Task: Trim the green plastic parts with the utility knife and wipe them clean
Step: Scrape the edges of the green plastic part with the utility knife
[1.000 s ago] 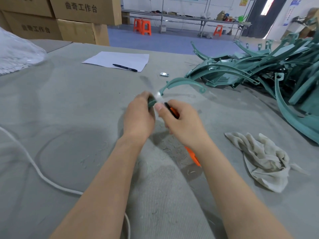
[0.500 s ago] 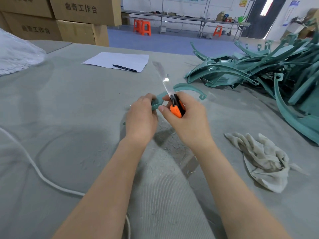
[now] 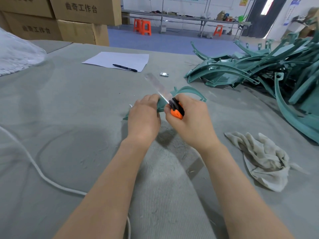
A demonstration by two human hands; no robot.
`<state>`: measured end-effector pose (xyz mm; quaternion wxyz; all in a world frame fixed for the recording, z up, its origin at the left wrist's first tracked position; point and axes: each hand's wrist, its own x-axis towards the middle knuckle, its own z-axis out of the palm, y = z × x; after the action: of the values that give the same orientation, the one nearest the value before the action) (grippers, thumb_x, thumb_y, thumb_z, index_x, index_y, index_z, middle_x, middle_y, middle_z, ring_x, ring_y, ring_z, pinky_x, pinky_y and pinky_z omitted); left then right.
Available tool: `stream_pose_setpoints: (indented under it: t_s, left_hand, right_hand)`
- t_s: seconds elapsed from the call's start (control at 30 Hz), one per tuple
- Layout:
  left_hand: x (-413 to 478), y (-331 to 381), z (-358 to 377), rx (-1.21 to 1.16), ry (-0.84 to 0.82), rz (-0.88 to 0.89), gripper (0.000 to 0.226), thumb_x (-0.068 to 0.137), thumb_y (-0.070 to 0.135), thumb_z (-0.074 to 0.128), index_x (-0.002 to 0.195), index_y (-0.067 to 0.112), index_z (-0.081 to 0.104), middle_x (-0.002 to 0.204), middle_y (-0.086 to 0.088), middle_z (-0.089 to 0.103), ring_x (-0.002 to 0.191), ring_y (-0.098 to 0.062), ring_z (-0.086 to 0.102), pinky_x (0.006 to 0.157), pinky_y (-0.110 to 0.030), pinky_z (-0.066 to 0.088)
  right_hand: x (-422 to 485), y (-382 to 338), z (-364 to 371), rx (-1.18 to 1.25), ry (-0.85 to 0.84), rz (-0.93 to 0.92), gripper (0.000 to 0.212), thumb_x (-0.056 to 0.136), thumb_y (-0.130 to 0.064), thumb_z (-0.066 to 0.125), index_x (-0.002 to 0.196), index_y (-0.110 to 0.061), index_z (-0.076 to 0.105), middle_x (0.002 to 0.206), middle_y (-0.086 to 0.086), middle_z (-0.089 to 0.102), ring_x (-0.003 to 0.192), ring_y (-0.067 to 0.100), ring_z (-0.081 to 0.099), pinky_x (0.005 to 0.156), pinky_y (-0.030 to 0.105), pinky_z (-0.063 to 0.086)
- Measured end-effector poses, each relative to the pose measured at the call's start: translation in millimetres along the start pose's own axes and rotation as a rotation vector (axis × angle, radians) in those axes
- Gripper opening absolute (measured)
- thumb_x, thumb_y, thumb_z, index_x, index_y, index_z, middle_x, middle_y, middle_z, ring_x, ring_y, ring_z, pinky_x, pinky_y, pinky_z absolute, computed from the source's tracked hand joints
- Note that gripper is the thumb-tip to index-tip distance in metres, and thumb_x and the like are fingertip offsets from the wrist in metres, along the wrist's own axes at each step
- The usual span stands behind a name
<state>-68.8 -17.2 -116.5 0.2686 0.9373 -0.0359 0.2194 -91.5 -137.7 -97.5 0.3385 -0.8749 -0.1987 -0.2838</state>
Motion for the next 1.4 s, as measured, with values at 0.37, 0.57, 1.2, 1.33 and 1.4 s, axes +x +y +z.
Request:
stream_pose_setpoints:
  t_s: [0.37,0.57,1.2,1.33,1.4]
  left_hand:
    - [1.8,-2.5,0.8,-0.076,0.064,0.048,0.046,0.084,-0.006,0.045,0.125,0.012,0.056,0.123,-0.005,0.060,0.111,-0.028,0.052,0.088,-0.033,0.038]
    - [0.7,-1.8,0.0,-0.038,0.092,0.064,0.048,0.083,-0.007,0.045,0.127,0.010,0.054,0.127,-0.007,0.057,0.113,-0.030,0.049,0.092,-0.036,0.035]
    - [17.9,-29.4,-12.6,-0.901,-0.100,-0.448,0.048,0.084,0.047,0.068,0.121,0.017,0.060,0.123,0.000,0.066,0.112,-0.017,0.062,0.098,-0.034,0.048]
    - [18.4,-29.8,-10.9,-1.278,-0.177,-0.496,0.013,0.091,0.025,0.064,0.096,0.014,0.070,0.092,-0.001,0.076,0.082,-0.014,0.072,0.067,-0.025,0.057]
    - [17.9,-28.2,-8.6,-1.271,-0.071,-0.476,0.012,0.092,0.023,0.063,0.097,0.014,0.070,0.095,-0.001,0.075,0.085,-0.014,0.072,0.069,-0.025,0.057]
  right_hand:
    - [5.4,12.1,-10.3,0.209,0.127,0.347,0.012,0.089,-0.017,0.058,0.078,-0.011,0.056,0.070,0.010,0.064,0.066,0.025,0.059,0.067,0.036,0.047]
    - [6.7,8.0,-8.8,0.510,0.075,0.523,0.012,0.091,-0.014,0.059,0.079,-0.015,0.057,0.069,0.001,0.070,0.041,0.008,0.047,0.047,0.021,0.040]
    - [8.4,20.3,-22.9,0.717,-0.021,0.593,0.019,0.091,0.002,0.053,0.086,-0.015,0.059,0.051,-0.007,0.053,0.037,0.007,0.038,0.041,0.017,0.030]
    - [7.6,23.6,-25.8,0.700,-0.019,0.574,0.004,0.095,-0.015,0.058,0.091,-0.014,0.060,0.066,-0.002,0.056,0.040,0.007,0.040,0.042,0.016,0.034]
    - [8.0,28.0,-24.5,0.543,0.041,0.561,0.025,0.097,-0.036,0.053,0.095,-0.012,0.061,0.069,-0.002,0.058,0.046,0.009,0.045,0.048,0.020,0.040]
